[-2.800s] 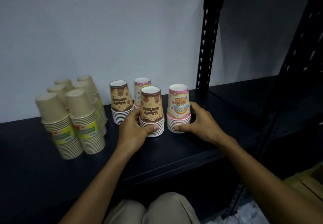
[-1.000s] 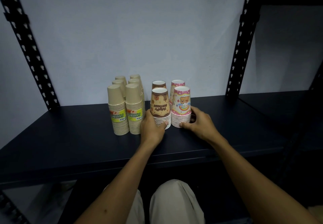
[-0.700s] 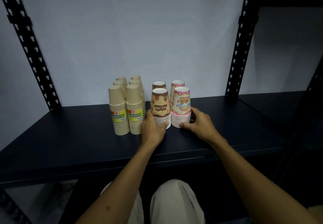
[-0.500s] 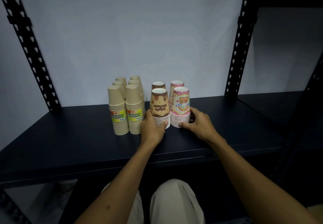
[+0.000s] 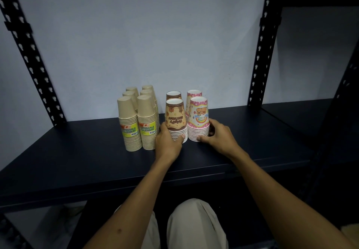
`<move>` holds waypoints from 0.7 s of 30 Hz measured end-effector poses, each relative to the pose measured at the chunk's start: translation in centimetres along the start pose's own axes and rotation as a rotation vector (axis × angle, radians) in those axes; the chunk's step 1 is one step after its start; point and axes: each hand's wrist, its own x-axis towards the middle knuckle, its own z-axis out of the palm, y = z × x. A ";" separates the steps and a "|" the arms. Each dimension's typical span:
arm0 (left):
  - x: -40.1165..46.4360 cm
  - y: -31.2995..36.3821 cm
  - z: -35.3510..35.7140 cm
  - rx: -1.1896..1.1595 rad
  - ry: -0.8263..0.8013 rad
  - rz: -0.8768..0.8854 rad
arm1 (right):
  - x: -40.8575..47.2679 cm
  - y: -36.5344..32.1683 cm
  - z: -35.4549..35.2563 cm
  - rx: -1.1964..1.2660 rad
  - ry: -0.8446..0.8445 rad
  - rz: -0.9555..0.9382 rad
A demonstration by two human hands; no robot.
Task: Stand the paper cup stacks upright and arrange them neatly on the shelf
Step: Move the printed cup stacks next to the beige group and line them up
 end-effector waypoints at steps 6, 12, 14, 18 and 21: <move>0.0 -0.1 0.0 0.016 0.007 0.005 | 0.1 0.1 0.0 -0.004 0.003 -0.001; 0.0 -0.1 0.0 0.021 0.006 0.017 | 0.1 0.2 0.0 -0.010 0.005 -0.001; 0.0 -0.2 0.1 0.029 0.003 0.015 | 0.0 0.2 -0.1 -0.025 0.006 -0.005; 0.1 -0.5 0.3 0.071 -0.009 -0.009 | -0.1 0.1 -0.1 -0.045 0.001 -0.004; 0.0 -0.3 0.3 0.106 -0.010 -0.029 | -0.4 0.0 -0.2 -0.050 -0.001 0.000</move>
